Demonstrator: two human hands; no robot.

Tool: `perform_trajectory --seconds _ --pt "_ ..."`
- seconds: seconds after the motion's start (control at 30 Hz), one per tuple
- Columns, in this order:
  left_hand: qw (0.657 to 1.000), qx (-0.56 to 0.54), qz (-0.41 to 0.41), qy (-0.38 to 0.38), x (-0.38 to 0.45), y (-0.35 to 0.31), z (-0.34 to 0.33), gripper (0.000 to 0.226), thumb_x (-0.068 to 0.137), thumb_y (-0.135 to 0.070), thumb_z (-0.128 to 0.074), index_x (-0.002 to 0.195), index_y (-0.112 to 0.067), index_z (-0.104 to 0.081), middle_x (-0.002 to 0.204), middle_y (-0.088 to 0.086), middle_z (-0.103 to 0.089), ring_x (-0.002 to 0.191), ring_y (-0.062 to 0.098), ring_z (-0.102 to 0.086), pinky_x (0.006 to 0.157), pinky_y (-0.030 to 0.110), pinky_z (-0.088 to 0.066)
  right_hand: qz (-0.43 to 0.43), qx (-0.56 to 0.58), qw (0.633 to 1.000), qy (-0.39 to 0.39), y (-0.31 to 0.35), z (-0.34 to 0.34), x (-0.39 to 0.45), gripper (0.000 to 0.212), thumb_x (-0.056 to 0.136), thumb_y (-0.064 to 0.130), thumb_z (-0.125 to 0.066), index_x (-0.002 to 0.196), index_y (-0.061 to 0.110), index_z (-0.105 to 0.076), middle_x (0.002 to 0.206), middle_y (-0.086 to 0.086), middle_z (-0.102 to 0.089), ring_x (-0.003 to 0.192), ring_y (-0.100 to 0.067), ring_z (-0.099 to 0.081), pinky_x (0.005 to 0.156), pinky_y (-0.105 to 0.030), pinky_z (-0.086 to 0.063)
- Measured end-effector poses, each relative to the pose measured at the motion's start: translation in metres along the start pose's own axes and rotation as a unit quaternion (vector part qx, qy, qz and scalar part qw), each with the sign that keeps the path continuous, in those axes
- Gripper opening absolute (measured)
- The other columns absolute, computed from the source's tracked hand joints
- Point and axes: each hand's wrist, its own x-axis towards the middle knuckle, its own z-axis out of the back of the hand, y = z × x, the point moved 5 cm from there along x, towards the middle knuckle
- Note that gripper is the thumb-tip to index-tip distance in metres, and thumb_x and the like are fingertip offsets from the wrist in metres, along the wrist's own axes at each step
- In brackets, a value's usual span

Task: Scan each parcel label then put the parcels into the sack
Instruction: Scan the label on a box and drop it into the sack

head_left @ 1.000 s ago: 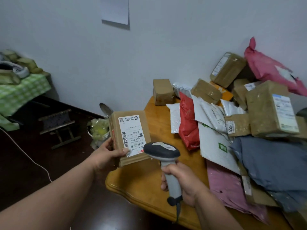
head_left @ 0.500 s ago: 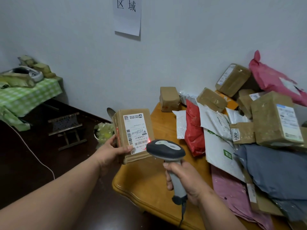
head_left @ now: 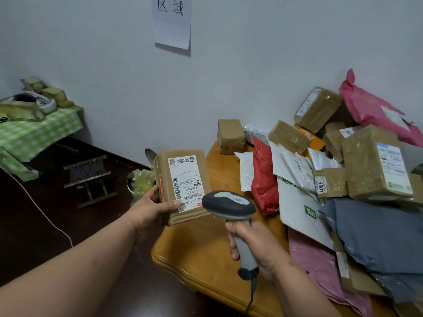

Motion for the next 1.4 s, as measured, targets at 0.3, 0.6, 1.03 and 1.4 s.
perform_trajectory --seconds 0.3,0.6,1.03,1.4 --pt "1.000 0.000 0.000 0.020 -0.002 0.000 -0.016 0.110 0.053 -0.010 -0.091 0.145 -0.034 -0.036 0.107 0.010 -0.076 0.096 0.035 -0.073 0.080 0.049 -0.060 -0.003 -0.003 0.999 -0.052 -0.001 0.016 -0.002 0.031 0.082 0.033 -0.075 0.099 0.010 -0.064 0.063 -0.002 -0.062 0.051 -0.018 -0.059 0.056 -0.029 -0.051" --pt "0.995 0.080 -0.036 0.047 -0.004 -0.015 -0.082 0.108 0.045 -0.046 -0.092 0.141 -0.037 -0.046 0.114 -0.003 -0.074 0.112 0.025 -0.066 0.083 0.046 -0.052 0.021 0.077 0.973 -0.218 0.005 0.084 -0.021 0.013 0.089 0.017 -0.071 0.099 0.011 -0.067 0.063 0.000 -0.065 0.056 -0.016 -0.065 0.062 -0.034 -0.052" --pt "0.978 0.153 -0.067 0.126 0.018 -0.058 -0.242 0.100 0.052 -0.061 -0.079 0.136 -0.024 -0.040 0.114 0.003 -0.069 0.101 0.020 -0.068 0.069 0.040 -0.059 0.099 0.192 0.920 -0.327 0.046 0.175 -0.067 0.018 0.091 0.021 -0.072 0.109 0.019 -0.068 0.088 0.000 -0.079 0.070 -0.019 -0.075 0.051 -0.026 -0.052" --pt "0.955 0.216 -0.153 0.137 0.010 -0.063 -0.432 0.069 0.076 -0.062 -0.073 0.127 -0.024 -0.045 0.114 -0.001 -0.064 0.099 0.017 -0.065 0.075 0.039 -0.059 0.171 0.292 0.872 -0.355 0.054 0.325 -0.126 0.016 0.092 0.021 -0.071 0.108 0.018 -0.068 0.088 -0.003 -0.077 0.066 -0.020 -0.075 0.048 -0.025 -0.053"
